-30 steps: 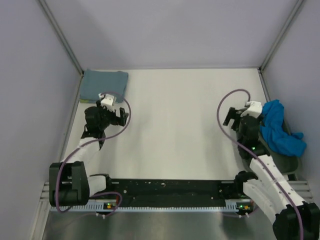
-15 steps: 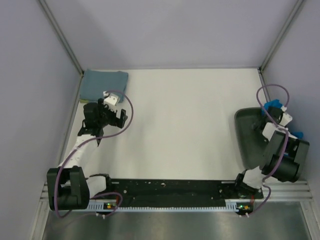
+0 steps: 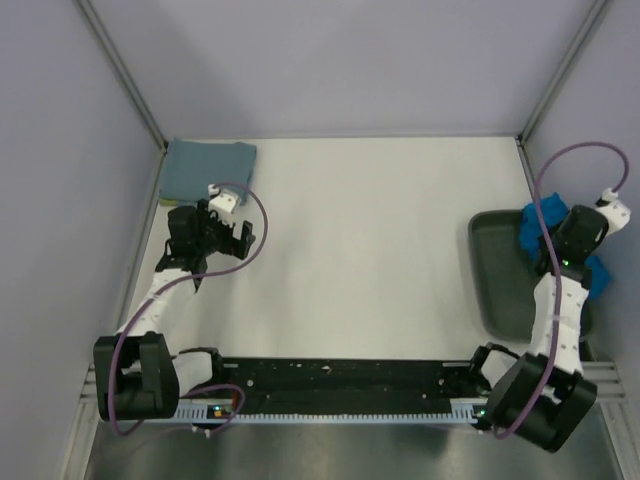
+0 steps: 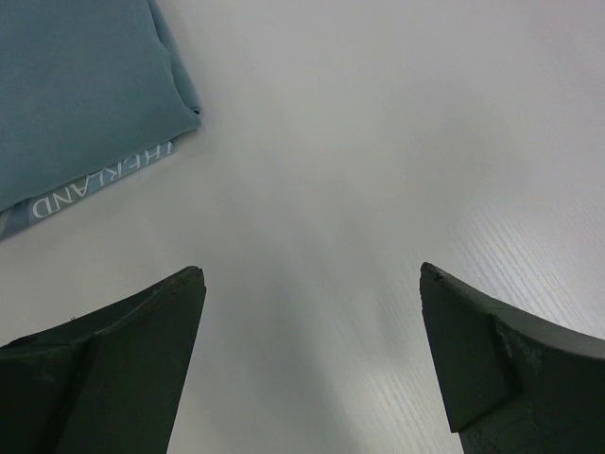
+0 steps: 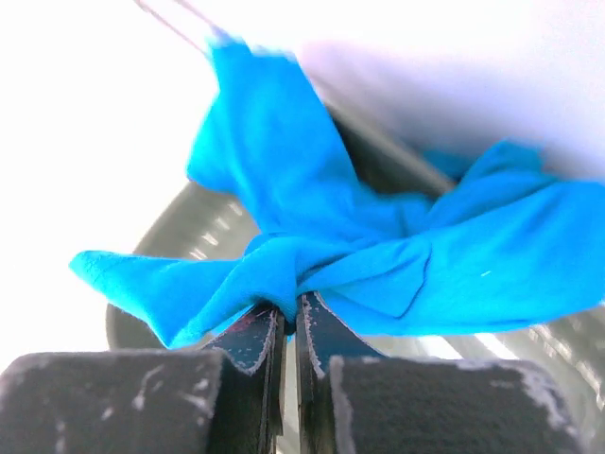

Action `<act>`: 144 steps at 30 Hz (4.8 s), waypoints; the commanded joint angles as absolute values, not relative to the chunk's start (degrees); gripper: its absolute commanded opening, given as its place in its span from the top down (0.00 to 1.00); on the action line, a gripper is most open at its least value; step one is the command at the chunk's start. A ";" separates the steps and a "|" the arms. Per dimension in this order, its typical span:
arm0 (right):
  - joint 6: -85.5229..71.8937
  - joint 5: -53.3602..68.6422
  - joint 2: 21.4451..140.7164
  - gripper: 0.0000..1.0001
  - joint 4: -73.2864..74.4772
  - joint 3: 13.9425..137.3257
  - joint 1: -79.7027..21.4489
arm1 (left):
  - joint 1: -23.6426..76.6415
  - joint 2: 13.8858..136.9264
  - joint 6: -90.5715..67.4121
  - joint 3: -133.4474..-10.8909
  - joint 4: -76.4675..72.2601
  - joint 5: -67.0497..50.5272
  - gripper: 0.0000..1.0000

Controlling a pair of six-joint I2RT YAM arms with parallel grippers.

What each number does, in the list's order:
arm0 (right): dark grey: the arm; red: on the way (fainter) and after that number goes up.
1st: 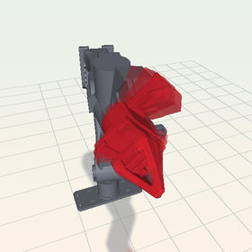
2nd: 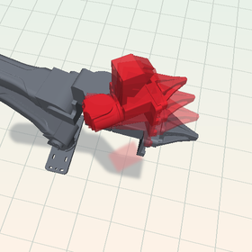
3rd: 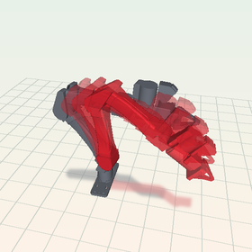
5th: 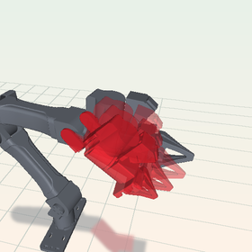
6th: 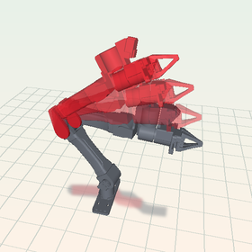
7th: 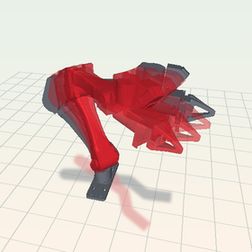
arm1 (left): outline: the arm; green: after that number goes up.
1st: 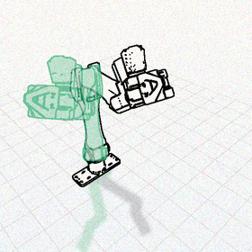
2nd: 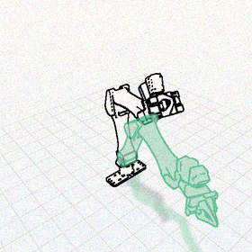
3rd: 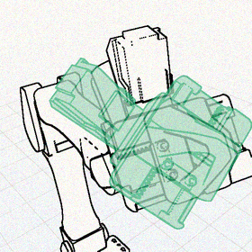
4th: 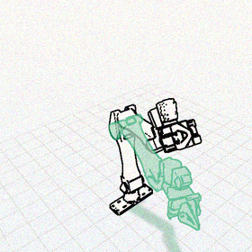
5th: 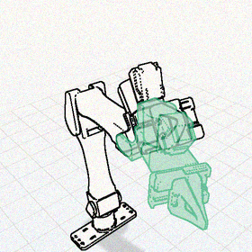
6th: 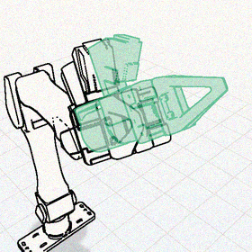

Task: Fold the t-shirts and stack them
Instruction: Grab crumpled tshirt from bin with the right arm, then move the tshirt to the center of the board

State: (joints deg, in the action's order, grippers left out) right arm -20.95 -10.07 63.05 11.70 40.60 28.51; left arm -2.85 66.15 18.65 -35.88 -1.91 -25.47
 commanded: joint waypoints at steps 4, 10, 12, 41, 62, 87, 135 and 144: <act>-14.78 -0.27 47.90 1.00 12.12 59.21 19.63 | -3.34 66.18 19.16 -36.91 -2.99 -24.44 0.01; -6.34 7.28 56.67 1.00 19.06 76.70 -10.24 | -3.51 65.92 18.81 -37.09 -3.51 -20.32 0.01; -3.35 11.32 60.80 1.00 20.47 80.84 -19.73 | -3.95 65.74 17.67 -37.09 -4.30 -16.45 0.01; 2.28 21.61 75.56 1.00 18.88 117.62 -38.67 | -8.79 68.56 16.70 -40.08 -3.87 -15.03 0.01; -1.61 23.42 90.43 1.00 9.20 99.00 -42.88 | -8.88 68.29 16.26 -39.55 -5.36 -8.09 0.01; 4.33 -47.20 111.62 1.00 49.39 67.58 -26.30 | -8.96 69.26 16.52 -39.73 -5.54 -9.40 0.01; -12.90 -6.26 85.97 0.17 39.48 67.89 -30.85 | 33.37 66.88 49.41 -45.72 44.49 -30.09 0.06; -21.27 6.33 87.09 0.27 25.32 49.14 -31.99 | 43.15 81.36 39.91 -43.67 27.70 -17.32 0.02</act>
State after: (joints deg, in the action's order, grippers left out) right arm -16.47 -0.12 84.68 33.98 51.83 -30.70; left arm 42.50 75.94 44.27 -41.69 36.91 -23.73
